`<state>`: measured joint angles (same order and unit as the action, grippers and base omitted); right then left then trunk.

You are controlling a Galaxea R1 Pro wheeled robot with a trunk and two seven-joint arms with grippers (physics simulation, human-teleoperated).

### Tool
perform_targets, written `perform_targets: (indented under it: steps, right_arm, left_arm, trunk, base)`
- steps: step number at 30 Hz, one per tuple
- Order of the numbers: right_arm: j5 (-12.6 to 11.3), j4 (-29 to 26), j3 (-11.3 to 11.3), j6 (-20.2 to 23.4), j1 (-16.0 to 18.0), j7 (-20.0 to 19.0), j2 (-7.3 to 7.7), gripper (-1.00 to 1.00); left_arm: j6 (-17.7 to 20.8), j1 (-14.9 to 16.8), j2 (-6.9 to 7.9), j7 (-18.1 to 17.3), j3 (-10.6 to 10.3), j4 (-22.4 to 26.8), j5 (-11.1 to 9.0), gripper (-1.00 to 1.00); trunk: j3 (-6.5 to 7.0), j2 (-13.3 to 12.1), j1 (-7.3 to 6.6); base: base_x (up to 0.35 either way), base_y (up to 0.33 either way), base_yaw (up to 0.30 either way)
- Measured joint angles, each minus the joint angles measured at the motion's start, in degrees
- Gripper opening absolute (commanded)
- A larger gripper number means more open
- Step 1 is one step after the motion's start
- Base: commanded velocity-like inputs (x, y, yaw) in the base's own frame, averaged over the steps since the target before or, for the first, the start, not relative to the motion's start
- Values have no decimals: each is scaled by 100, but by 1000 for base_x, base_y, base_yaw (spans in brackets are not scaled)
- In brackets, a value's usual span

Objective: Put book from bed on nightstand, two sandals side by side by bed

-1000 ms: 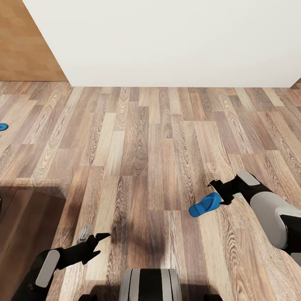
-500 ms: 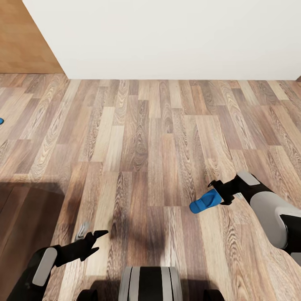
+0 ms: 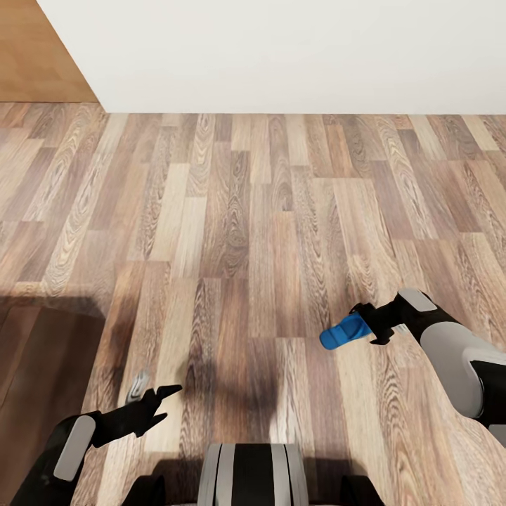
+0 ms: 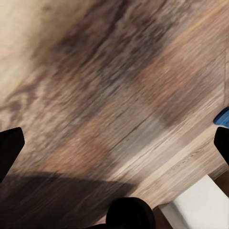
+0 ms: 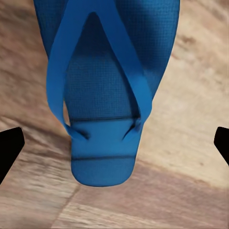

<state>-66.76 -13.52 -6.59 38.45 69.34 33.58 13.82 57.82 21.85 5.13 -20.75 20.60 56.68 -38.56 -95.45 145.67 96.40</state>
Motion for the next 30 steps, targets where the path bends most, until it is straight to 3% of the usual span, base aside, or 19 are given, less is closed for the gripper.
perform_targets:
  steps: [3,13,30]
  right_arm:
    - [2,-1,0,0,0,0,0,100]
    - [3,0,0,5,18,-3,0,100]
    - [-1,-1,-1,5,27,-8,0,100]
  left_arm:
    - [0,-2,4,-54,0,18,1,100]
    - [0,-35,7,-164,-6,333,1,100]
    - [0,-44,7,-189,-7,398,6,100]
  trunk:
    - [-67,4,8]
    - [-67,4,7]
    - [-67,4,8]
  base:
    - [0,0,0]
    - [0,0,0]
    - [0,0,0]
